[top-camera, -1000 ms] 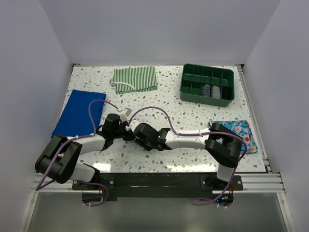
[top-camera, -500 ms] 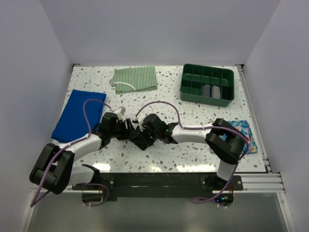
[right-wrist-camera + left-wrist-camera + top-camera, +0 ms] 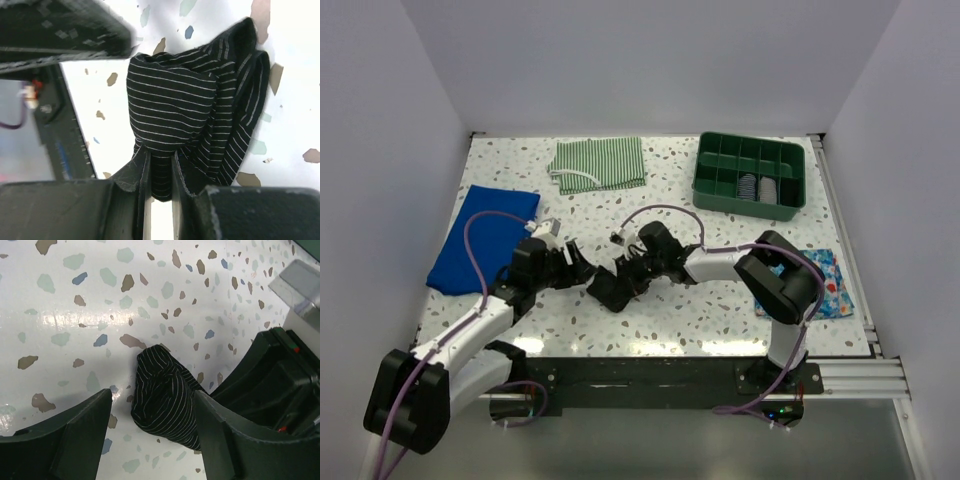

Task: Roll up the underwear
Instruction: Roll the underwear to the center of the board.

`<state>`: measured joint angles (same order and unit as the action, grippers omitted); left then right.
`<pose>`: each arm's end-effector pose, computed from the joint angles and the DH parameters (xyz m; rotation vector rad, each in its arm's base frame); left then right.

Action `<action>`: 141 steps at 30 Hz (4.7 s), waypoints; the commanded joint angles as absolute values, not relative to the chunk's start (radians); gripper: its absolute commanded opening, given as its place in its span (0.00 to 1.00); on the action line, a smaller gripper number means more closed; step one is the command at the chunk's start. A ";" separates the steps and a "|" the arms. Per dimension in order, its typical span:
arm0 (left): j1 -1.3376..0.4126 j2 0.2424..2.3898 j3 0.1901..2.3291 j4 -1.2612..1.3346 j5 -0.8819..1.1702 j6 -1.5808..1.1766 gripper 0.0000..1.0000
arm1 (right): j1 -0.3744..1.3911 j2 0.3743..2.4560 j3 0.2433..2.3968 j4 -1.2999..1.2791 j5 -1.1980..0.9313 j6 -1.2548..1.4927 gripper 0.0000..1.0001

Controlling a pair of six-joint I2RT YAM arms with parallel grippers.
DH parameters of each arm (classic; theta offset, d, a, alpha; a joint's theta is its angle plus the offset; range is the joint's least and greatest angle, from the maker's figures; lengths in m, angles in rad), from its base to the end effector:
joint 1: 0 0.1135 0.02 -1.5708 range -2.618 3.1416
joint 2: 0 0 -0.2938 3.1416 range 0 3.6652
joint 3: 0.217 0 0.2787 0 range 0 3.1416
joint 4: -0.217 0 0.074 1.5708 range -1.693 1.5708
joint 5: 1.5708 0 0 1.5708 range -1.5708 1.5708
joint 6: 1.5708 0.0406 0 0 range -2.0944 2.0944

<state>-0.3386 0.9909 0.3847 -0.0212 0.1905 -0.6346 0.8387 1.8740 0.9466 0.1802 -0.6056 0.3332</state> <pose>0.1946 -0.0767 0.1867 -0.2269 2.2772 -0.7383 0.2487 0.3113 0.1392 -0.9513 2.3251 1.2491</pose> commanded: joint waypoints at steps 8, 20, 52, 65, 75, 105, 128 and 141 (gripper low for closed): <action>-0.331 1.017 0.311 0.109 0.305 -0.641 0.72 | 0.752 1.976 0.930 -0.032 -0.770 0.466 0.01; -0.333 1.124 0.245 0.264 0.422 -0.666 0.73 | 0.744 2.013 0.985 -0.137 -0.736 0.423 0.04; -0.347 1.381 0.250 0.439 0.479 -0.680 0.16 | 0.745 1.991 0.986 -0.098 -0.710 0.459 0.18; -0.442 1.379 0.348 0.270 0.342 -0.630 0.03 | 0.749 1.691 0.933 -0.152 -0.491 0.436 0.54; -0.472 1.373 0.399 0.203 0.295 -0.637 0.03 | 0.902 1.554 1.043 -0.367 -0.134 0.261 0.56; -0.474 1.364 0.403 0.181 0.295 -0.657 0.03 | 1.158 1.649 1.126 -0.334 0.354 0.166 0.59; -0.476 1.367 0.400 0.179 0.291 -0.658 0.03 | 1.187 1.769 1.123 -0.284 0.353 0.232 0.58; -0.474 1.368 0.396 0.181 0.295 -0.655 0.03 | 1.187 1.799 1.051 -0.279 0.293 0.244 0.10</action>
